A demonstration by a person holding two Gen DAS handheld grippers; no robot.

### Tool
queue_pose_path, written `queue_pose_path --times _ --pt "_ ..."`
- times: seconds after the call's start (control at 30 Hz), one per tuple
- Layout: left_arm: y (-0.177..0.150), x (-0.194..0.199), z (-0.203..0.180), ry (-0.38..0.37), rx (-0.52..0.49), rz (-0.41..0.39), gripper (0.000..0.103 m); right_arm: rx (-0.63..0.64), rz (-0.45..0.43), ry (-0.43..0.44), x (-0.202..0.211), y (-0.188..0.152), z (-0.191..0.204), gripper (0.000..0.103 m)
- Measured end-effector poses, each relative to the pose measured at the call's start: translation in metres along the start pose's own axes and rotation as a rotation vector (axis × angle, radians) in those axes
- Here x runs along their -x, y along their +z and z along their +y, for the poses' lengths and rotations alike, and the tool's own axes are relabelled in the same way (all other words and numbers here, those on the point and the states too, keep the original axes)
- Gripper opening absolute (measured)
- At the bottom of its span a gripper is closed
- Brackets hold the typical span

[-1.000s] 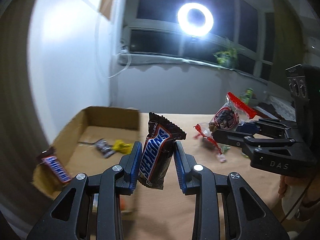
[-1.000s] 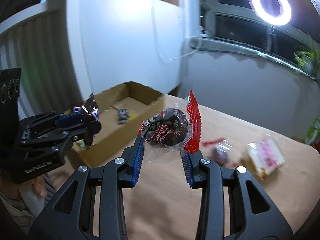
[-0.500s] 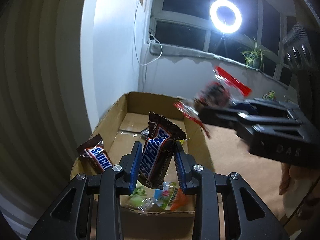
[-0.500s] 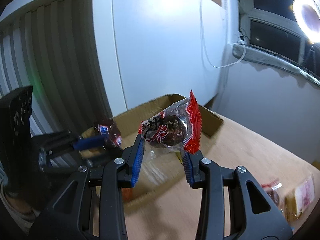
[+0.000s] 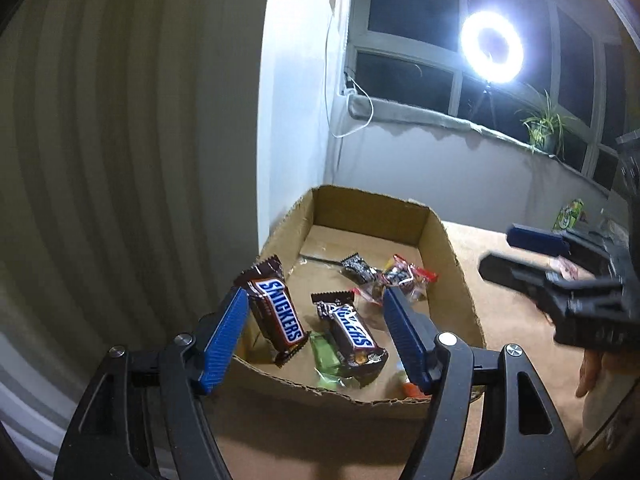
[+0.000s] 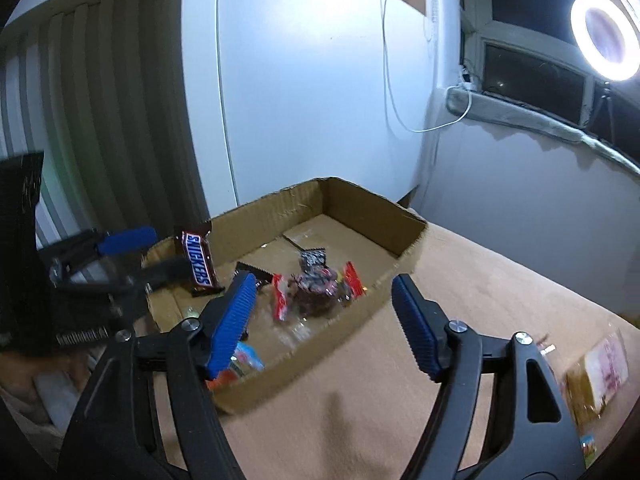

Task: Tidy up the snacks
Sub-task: 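Return both open tools to the remaining snacks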

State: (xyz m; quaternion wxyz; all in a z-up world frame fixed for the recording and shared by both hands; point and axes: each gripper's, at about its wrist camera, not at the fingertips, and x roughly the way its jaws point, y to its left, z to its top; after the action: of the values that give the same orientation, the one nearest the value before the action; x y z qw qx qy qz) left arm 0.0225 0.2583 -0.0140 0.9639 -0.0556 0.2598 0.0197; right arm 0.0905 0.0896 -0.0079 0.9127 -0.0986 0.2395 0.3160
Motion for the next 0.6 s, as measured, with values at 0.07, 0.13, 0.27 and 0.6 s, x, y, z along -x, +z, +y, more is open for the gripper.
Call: queue_pose_path --times 0.07,0.13,0.27,0.6 --pt "0.004 0.001 -0.001 0.005 -0.005 -0.005 0.07 -0.007 0.006 0.004 0.004 -0.006 -0.001 0.08" --pt "0.006 0.003 -0.003 0.001 -0.006 -0.013 0.07 -0.012 0.023 0.005 0.007 -0.012 -0.001 0.08" --pt "0.013 0.003 -0.021 -0.011 -0.037 -0.017 0.071 -0.001 0.023 -0.029 0.02 -0.024 -0.007 0.08" --pt "0.02 0.007 -0.083 -0.082 -0.135 -0.016 0.074 -0.049 0.075 -0.169 0.067 -0.067 -0.074 0.08"
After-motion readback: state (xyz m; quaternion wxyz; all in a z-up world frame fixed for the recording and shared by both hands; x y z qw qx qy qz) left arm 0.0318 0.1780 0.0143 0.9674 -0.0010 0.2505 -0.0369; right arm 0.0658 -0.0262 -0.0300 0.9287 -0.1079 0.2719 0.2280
